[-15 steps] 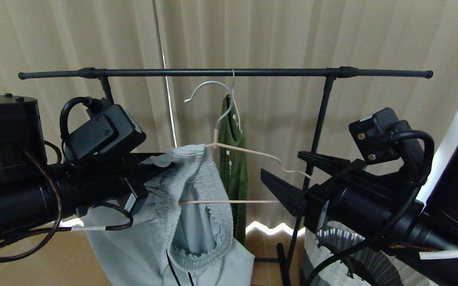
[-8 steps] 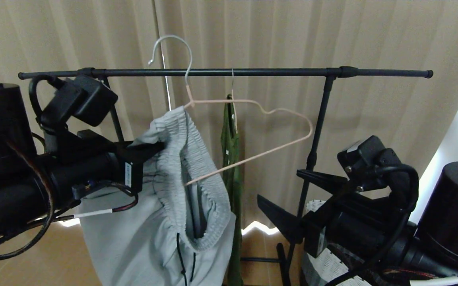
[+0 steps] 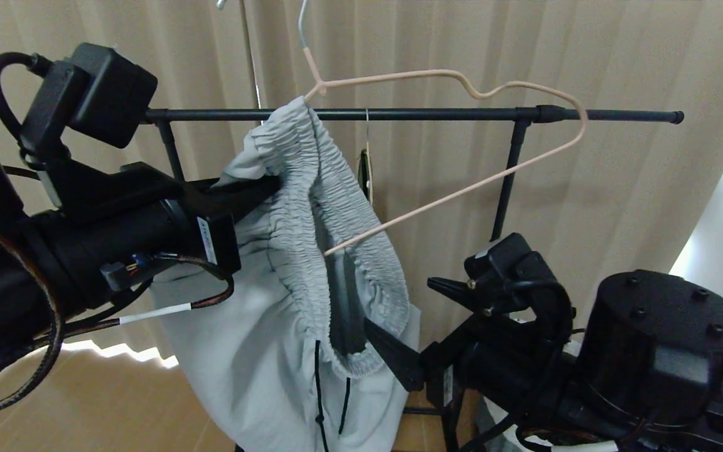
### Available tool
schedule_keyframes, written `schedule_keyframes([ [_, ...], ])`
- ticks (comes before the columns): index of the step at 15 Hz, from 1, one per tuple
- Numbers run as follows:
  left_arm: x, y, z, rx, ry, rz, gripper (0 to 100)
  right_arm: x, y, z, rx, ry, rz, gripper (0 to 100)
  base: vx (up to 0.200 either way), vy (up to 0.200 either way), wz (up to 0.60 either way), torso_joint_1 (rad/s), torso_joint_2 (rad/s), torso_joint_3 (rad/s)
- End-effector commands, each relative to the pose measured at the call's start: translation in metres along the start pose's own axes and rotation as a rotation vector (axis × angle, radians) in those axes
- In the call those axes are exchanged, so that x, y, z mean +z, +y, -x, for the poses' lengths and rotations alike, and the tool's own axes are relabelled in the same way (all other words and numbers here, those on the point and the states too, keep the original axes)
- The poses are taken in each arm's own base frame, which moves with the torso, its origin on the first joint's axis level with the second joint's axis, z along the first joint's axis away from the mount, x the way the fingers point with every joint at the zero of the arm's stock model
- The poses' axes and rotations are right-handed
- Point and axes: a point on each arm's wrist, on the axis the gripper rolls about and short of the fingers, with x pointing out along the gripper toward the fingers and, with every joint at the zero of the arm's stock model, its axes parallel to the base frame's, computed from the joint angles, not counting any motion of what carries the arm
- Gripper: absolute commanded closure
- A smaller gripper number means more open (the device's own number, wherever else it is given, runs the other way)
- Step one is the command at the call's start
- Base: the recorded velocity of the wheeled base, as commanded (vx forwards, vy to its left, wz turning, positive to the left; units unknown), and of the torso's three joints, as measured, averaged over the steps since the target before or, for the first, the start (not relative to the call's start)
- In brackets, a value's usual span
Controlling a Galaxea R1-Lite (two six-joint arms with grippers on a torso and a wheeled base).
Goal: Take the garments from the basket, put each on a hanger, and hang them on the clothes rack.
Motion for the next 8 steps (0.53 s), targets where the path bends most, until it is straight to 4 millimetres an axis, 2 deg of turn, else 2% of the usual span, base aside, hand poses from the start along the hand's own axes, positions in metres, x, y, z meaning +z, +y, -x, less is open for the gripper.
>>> schedule_keyframes([
  [1,0.003,-0.003,0.000,-0.011,-0.011,0.001,100,-0.014,0.000,-0.011,-0.014,0.051,0.011,0,0.000,0.000,0.00,0.000,0.00,0.000],
  [2,0.003,-0.003,0.000,-0.011,-0.011,0.001,100,-0.014,0.000,-0.011,-0.016,0.051,0.011,100,0.000,0.000,0.00,0.000,0.00,0.000],
  [4,0.003,-0.001,0.000,-0.001,-0.012,-0.001,100,-0.016,-0.013,-0.008,-0.060,0.057,0.006,100,0.000,0.000,0.00,0.000,0.00,0.000],
  [7,-0.004,0.010,0.002,0.047,0.016,-0.026,100,-0.003,-0.050,0.010,-0.178,0.016,-0.019,100,0.000,0.000,0.00,0.000,0.00,0.000],
  [8,-0.004,0.010,0.002,0.047,0.016,-0.026,100,-0.003,-0.050,0.010,-0.178,0.016,-0.019,100,0.000,0.000,0.00,0.000,0.00,0.000],
])
